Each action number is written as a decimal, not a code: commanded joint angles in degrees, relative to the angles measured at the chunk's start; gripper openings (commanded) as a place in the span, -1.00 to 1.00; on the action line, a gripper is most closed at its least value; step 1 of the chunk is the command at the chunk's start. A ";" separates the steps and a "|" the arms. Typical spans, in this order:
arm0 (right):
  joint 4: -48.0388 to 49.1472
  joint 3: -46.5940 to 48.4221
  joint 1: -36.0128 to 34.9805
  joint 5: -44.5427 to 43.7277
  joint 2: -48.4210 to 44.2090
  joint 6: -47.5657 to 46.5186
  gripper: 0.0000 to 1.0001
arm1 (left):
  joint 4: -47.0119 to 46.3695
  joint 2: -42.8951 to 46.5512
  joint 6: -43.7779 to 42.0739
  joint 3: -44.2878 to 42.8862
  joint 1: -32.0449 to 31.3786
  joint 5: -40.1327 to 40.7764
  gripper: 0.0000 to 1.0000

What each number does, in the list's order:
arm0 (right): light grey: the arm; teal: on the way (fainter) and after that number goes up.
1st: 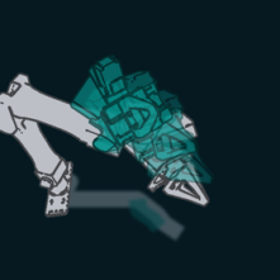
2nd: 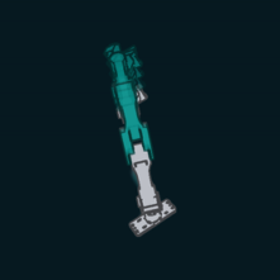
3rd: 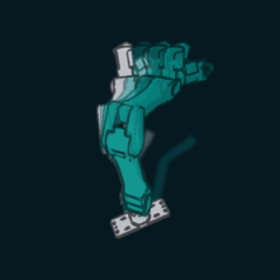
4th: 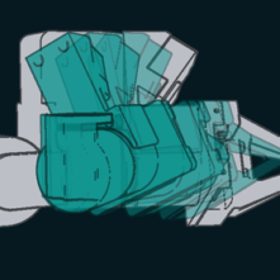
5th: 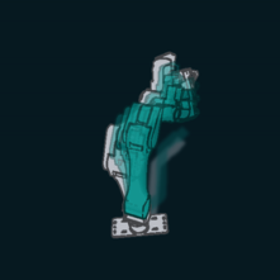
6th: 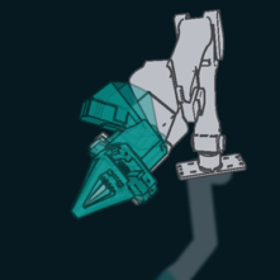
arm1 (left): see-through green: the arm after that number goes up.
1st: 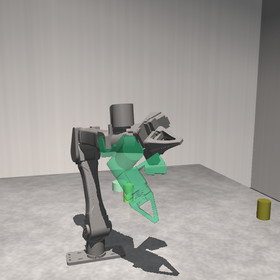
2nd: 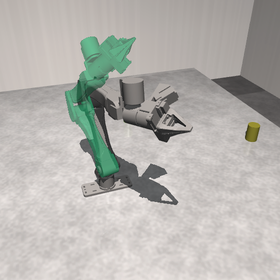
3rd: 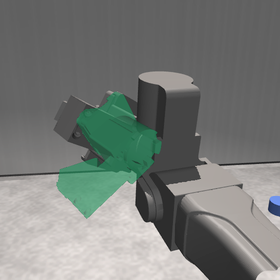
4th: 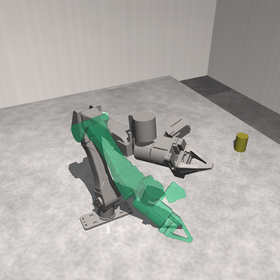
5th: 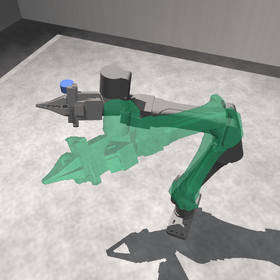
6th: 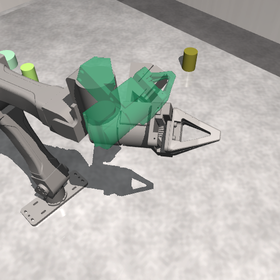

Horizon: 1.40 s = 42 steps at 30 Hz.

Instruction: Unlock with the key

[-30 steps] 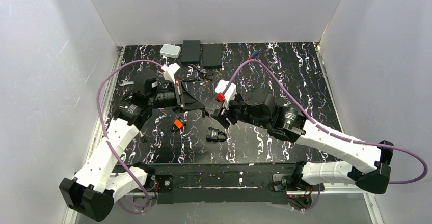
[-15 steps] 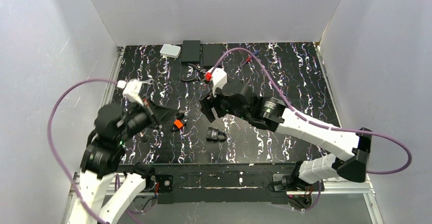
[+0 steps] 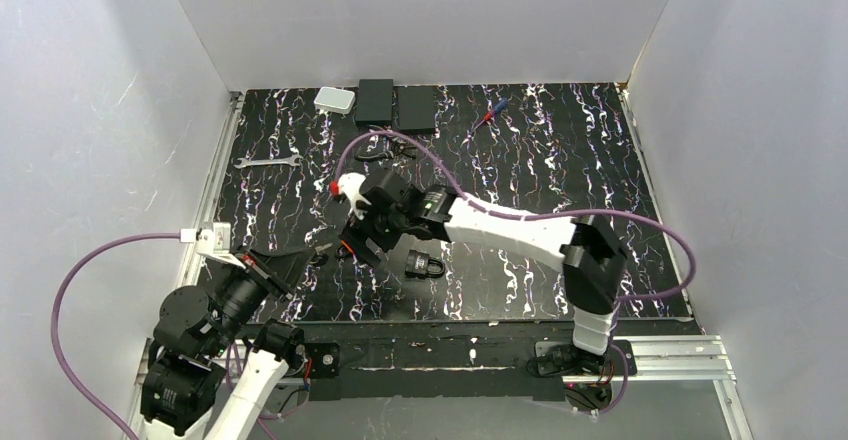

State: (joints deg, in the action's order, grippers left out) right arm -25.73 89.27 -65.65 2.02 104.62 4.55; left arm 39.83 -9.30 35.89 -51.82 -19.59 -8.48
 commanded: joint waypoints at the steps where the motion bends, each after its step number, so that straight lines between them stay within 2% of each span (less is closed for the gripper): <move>1: 3.82 1.44 -0.18 9.89 3.77 -25.72 0.91 | 7.28 0.06 1.69 -5.08 0.26 3.27 -1.00; 4: 3.53 4.69 0.22 8.57 8.73 -37.88 0.96 | 11.71 -2.09 0.91 -9.79 0.25 1.92 -1.00; 7: -3.75 13.26 2.66 12.01 15.88 -45.23 0.96 | 17.10 -5.22 -1.80 -15.39 0.26 1.44 -1.00; 10: -9.60 21.63 5.13 16.44 22.35 -49.42 0.95 | 21.88 -7.93 -4.38 -20.89 0.21 2.27 -1.00; 13: -7.76 24.09 6.49 19.80 25.17 -51.42 0.95 | 25.09 -10.20 -5.67 -24.93 0.23 2.19 -1.00; 17: -10.47 30.52 7.84 24.27 29.54 -52.08 0.94 | 26.88 -11.91 -5.97 -26.73 0.22 1.61 -1.00; 28: -9.60 27.22 7.70 34.37 29.90 -50.35 0.85 | 22.47 -12.71 -1.98 -21.54 0.23 1.50 -1.00; 39: -4.26 26.19 7.67 28.95 33.57 -50.56 0.76 | 21.55 -13.97 -2.51 -21.11 0.19 0.85 -1.00; 42: -3.05 25.39 7.84 28.00 33.64 -50.62 0.60 | 21.74 -13.90 -2.65 -21.37 0.24 1.31 -1.00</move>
State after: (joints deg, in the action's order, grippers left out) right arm -32.19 115.33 -58.13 31.35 137.47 -45.42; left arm 62.18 -22.04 33.67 -72.47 -19.59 -7.46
